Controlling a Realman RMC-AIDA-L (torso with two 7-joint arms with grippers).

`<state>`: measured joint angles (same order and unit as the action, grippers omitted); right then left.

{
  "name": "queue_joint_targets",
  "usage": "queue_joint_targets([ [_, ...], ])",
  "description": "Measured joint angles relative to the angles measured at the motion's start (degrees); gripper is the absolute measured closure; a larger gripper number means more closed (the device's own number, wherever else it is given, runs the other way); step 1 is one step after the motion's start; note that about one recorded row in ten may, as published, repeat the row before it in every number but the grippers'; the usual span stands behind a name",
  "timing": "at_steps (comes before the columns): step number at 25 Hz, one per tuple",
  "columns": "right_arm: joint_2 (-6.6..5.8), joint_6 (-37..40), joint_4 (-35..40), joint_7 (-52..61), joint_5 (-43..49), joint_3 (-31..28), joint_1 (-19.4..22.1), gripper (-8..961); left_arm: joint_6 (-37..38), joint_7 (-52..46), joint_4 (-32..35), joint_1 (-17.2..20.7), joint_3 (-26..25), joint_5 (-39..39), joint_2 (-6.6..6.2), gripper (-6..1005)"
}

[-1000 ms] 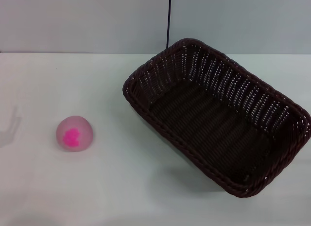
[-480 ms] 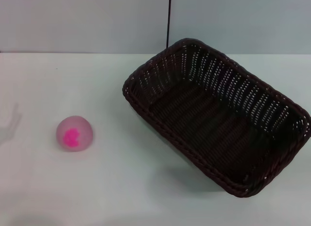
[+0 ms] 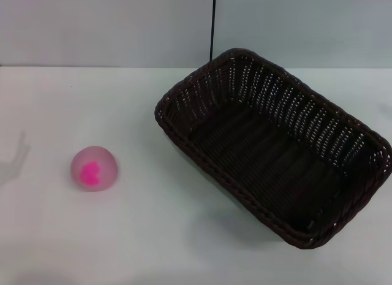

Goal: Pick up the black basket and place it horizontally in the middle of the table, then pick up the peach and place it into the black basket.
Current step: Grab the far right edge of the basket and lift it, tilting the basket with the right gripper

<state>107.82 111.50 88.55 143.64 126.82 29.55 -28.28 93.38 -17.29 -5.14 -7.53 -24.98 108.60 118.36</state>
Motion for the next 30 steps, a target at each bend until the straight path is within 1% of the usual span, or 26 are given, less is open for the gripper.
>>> queue_joint_targets([
  [2,-0.70,2.30,-2.19,1.13,5.94,1.45,-4.29,253,-0.04,-0.01,-0.09,0.31,0.03,0.08,0.03,155],
  [3,-0.68,2.91,-3.49,1.27,8.67,2.57,-5.73,254,-0.04,-0.03,-0.10,0.41,0.02,0.08,0.02,155],
  [4,-0.20,2.68,-5.21,1.31,11.46,4.17,-7.36,254,-0.04,-0.06,-0.12,0.51,0.02,0.08,0.03,155],
  [5,0.10,2.24,-6.02,1.32,12.70,4.86,-7.99,254,-0.03,-0.16,-0.16,0.63,0.03,0.08,0.03,154],
  [6,0.76,1.24,-7.65,1.31,14.15,6.00,-8.85,254,-0.03,-0.16,-0.16,0.63,0.03,0.08,0.03,154],
  [9,2.48,-4.10,-12.90,0.88,16.89,10.02,-10.28,254,0.02,-1.21,-0.14,0.95,0.02,0.08,0.03,153],
  [13,4.05,-10.67,-19.24,-0.72,16.49,15.54,-10.79,254,0.01,-1.51,-0.13,1.09,0.03,0.07,0.03,153],
  [16,5.90,-14.81,-24.12,-2.75,16.28,17.31,-12.05,255,0.00,-1.57,-0.13,1.07,0.24,0.05,0.07,153],
  [18,6.71,-16.66,-26.40,-3.94,16.30,18.15,-12.84,255,0.00,-1.60,-0.14,0.99,0.52,0.04,0.10,153],
  [19,7.40,-18.54,-27.77,-4.65,16.38,19.41,-13.25,255,0.00,-1.60,-0.14,0.99,0.52,0.04,0.10,153],
  [20,7.40,-18.54,-27.77,-4.65,16.38,19.41,-13.25,255,0.00,-1.60,-0.13,0.97,0.63,0.03,0.11,153],
  [22,7.77,-20.43,-28.66,-4.88,16.43,20.79,-13.33,255,0.05,-1.61,-0.13,0.98,0.69,0.03,0.12,153],
  [24,8.02,-23.83,-30.51,-5.14,16.53,22.97,-13.33,260,0.05,-1.61,-0.13,1.02,0.70,0.03,0.12,153],
  [30,8.21,-27.58,-33.01,-7.42,16.22,23.52,-13.43,292,0.13,-1.61,-0.13,1.18,0.73,0.04,0.12,154],
])
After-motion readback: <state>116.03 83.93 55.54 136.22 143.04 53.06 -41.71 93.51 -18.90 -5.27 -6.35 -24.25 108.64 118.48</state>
